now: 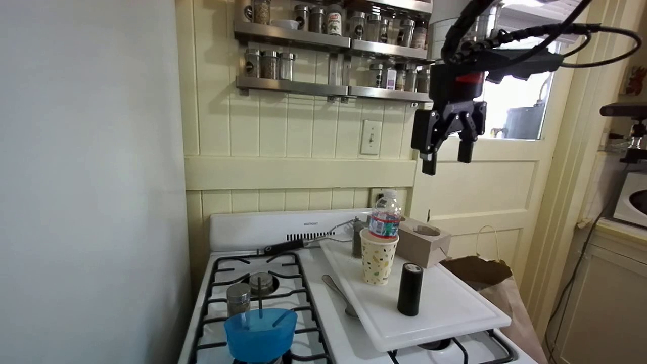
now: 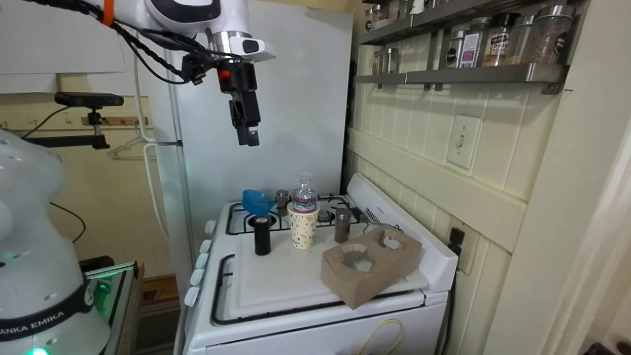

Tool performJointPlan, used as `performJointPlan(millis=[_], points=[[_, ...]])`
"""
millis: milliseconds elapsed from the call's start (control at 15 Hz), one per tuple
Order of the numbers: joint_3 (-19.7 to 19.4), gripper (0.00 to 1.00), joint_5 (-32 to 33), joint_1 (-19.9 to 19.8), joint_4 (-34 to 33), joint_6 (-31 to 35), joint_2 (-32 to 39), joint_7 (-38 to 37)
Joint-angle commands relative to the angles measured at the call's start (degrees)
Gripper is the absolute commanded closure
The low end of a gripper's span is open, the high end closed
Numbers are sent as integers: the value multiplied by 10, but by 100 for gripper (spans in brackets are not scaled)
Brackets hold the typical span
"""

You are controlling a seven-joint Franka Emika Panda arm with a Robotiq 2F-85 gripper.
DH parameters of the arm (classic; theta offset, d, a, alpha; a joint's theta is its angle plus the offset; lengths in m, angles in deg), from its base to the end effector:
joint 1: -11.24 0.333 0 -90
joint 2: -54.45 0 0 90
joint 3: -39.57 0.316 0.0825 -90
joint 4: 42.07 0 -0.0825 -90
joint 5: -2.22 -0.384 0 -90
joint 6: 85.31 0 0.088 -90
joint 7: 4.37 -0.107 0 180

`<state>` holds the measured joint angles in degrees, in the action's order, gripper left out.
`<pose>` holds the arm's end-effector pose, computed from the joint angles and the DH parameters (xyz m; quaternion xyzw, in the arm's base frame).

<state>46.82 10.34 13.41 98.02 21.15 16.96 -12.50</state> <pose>0.3578 0.0540 0.5295 0.9936 0.0174 0.0456 0.1014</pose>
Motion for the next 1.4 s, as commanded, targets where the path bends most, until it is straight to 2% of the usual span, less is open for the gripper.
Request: performJointPlan(millis=[0,267,600,933,1133,1333], points=[[-1,0,1,0,1,-2,-2,-4],[8,0,7,-3,4,7,-2,-21],[47,0,-33,11,66,70,-9,-123],[70,0,-57,12,140,134,-31,-189],[95,0,-57,-3,174,175,-26,-270],[137,0,-39,-17,185,175,-16,-373]])
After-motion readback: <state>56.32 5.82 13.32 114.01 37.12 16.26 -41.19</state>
